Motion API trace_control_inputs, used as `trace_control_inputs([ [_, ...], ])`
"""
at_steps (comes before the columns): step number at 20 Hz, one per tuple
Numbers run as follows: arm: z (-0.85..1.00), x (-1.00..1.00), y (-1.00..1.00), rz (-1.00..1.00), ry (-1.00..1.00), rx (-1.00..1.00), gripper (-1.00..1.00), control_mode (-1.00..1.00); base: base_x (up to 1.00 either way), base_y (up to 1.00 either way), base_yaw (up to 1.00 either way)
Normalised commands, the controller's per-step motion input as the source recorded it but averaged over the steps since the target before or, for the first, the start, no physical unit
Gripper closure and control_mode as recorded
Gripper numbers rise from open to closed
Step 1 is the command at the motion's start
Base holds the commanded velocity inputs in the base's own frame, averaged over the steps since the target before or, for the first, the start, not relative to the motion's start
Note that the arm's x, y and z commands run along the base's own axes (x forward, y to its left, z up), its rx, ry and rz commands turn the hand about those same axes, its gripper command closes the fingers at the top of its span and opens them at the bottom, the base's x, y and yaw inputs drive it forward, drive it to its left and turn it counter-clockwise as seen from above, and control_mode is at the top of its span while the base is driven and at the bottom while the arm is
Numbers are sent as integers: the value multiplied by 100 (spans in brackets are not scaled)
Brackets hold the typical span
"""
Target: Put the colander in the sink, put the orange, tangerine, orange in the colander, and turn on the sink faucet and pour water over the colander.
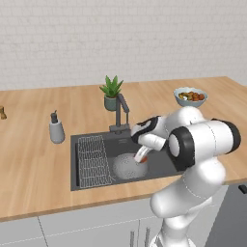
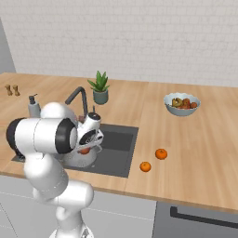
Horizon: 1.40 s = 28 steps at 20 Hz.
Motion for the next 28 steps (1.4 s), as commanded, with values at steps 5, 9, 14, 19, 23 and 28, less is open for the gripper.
trace_control_inputs([
  [5,-37,16,0,13,0,0,100,-100,0,0,0],
  [9,-35,8,1,11,0,0,100,-100,0,0,0],
  [14,-46,11,5,9,0,0,100,-100,0,0,0],
  [19,-42,11,5,8,-3,0,100,-100,0,0,0],
  [23,-35,7,5,7,-5,0,100,-100,0,0,0],
  [28,-3,-2,0,2,-12,2,-100,-100,0,0,0],
])
